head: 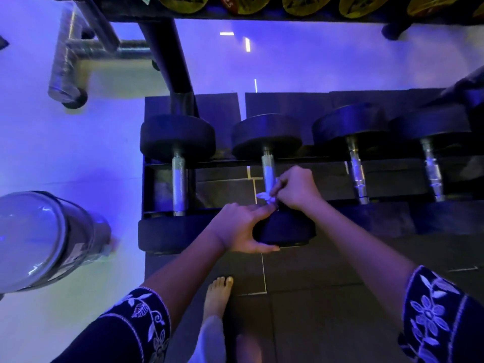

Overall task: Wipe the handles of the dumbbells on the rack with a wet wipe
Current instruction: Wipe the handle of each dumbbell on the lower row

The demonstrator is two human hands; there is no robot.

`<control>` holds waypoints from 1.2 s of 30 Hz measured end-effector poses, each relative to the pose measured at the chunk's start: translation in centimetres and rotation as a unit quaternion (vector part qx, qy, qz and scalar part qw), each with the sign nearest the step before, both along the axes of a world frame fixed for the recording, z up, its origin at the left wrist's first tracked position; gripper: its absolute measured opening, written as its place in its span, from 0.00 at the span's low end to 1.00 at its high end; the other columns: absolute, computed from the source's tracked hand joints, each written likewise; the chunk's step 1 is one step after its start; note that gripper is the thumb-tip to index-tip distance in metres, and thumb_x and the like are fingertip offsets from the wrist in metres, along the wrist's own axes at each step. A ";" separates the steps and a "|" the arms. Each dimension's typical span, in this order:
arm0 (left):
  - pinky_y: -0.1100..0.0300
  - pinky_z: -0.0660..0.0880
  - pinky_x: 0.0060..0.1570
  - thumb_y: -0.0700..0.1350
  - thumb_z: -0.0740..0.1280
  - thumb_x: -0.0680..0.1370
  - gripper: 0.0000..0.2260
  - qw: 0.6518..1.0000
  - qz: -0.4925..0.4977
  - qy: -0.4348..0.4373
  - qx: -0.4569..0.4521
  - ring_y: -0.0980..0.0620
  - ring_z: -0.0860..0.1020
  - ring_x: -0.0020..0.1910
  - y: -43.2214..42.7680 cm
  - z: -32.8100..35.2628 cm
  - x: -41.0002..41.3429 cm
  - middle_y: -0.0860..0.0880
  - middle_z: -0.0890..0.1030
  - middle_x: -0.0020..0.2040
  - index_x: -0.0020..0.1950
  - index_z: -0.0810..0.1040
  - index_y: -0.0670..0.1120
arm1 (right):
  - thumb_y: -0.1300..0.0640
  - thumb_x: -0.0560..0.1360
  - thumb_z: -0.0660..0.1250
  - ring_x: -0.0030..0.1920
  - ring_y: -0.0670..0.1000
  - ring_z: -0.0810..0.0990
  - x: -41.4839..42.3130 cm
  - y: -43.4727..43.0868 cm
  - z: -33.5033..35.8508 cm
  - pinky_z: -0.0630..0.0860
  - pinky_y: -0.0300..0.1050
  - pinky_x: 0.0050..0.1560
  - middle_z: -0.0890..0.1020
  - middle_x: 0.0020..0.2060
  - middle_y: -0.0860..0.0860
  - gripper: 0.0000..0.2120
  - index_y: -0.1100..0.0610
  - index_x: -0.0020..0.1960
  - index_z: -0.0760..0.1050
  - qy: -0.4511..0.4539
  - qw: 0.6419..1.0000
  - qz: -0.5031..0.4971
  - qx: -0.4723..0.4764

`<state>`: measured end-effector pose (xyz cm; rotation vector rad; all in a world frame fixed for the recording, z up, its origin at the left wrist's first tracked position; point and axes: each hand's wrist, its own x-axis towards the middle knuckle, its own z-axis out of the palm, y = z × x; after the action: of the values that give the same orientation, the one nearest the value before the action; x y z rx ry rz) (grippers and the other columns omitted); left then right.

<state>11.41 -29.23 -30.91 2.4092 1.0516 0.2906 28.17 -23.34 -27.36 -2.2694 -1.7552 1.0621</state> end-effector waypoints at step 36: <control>0.59 0.64 0.39 0.50 0.56 0.84 0.15 0.882 0.313 -0.148 -0.320 0.54 0.74 0.39 -1.0 -0.1 3.5 0.53 0.75 0.37 0.38 0.70 0.53 | 0.59 0.64 0.78 0.34 0.43 0.76 -1.7 4.7 -0.9 0.65 0.21 0.28 0.80 0.33 0.49 0.08 0.59 0.42 0.83 0.045 0.990 -0.115 0.068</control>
<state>14.89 -30.20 -31.02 1.3488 1.4710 0.4262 26.47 -18.60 -28.28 -2.2369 -1.4421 0.9535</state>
